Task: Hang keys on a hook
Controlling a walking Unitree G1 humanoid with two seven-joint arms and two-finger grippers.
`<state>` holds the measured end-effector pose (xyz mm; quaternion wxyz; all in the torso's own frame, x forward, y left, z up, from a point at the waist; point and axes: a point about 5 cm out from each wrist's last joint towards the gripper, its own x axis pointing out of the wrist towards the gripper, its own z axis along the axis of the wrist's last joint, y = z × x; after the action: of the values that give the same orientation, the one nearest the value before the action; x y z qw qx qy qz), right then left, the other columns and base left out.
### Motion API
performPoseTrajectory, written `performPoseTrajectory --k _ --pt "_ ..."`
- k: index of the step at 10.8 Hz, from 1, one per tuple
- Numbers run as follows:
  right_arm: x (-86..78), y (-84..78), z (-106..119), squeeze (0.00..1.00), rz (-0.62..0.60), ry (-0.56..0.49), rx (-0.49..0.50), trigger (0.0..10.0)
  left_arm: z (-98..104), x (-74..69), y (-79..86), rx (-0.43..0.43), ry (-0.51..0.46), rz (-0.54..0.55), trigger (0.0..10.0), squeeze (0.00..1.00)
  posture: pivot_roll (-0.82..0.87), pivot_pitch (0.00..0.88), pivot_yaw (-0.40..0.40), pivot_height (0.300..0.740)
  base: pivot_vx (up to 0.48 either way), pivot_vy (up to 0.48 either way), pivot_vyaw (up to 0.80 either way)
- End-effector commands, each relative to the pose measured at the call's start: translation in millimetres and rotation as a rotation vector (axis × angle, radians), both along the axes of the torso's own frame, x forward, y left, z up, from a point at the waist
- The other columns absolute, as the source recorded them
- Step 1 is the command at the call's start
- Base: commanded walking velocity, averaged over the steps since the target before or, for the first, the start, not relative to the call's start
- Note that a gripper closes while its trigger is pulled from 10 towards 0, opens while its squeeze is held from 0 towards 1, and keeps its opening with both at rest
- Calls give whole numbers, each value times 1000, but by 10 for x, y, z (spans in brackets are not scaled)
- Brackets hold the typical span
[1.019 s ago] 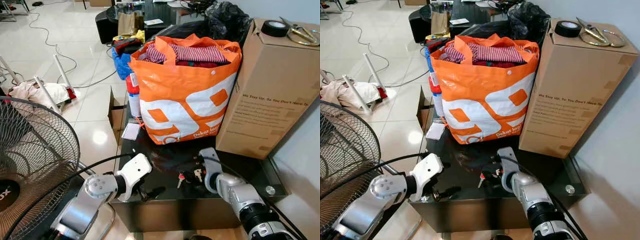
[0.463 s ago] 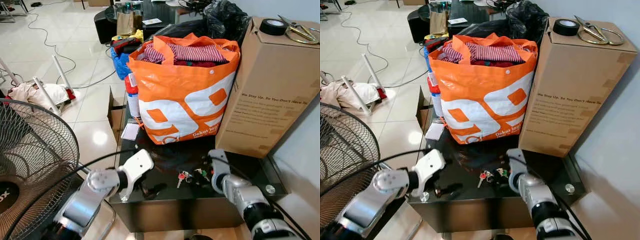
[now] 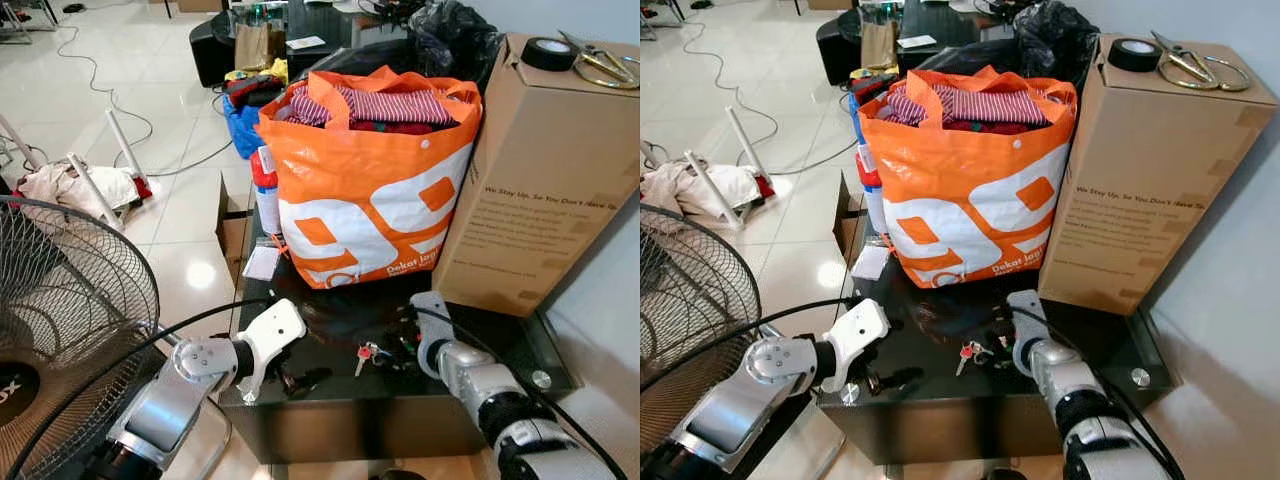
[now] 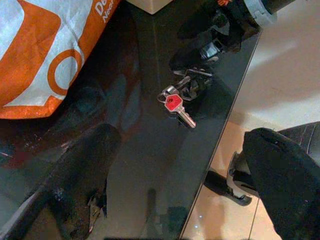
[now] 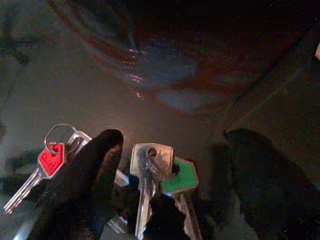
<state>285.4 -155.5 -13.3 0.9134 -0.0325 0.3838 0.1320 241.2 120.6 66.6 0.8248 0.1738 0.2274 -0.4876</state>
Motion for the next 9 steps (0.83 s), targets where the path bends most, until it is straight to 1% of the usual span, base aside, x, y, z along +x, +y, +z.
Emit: performPoseTrajectory --k 1,3,4,6,9 --pt "27 15 17 0 13 -10 -14 0 26 28 16 24 -13 -11 10000 86 -139 0 34 740 0 0 0" --pt "-7 -19 -29 0 26 21 -50 0 20 24 21 27 -8 -14 10000 82 -141 0 36 740 0 0 0" --pt "-19 -25 -42 0 22 25 -50 0 22 26 22 27 -7 -14 10000 86 -140 0 36 740 0 0 0" --pt "-92 -61 -117 0 8 54 -70 0 20 28 30 31 -5 -15 10000 82 -135 0 37 740 0 0 0" --pt "-115 -18 -146 0 -19 54 -44 0 28 32 54 38 -4 -16 10000 90 -129 0 38 740 0 0 0"
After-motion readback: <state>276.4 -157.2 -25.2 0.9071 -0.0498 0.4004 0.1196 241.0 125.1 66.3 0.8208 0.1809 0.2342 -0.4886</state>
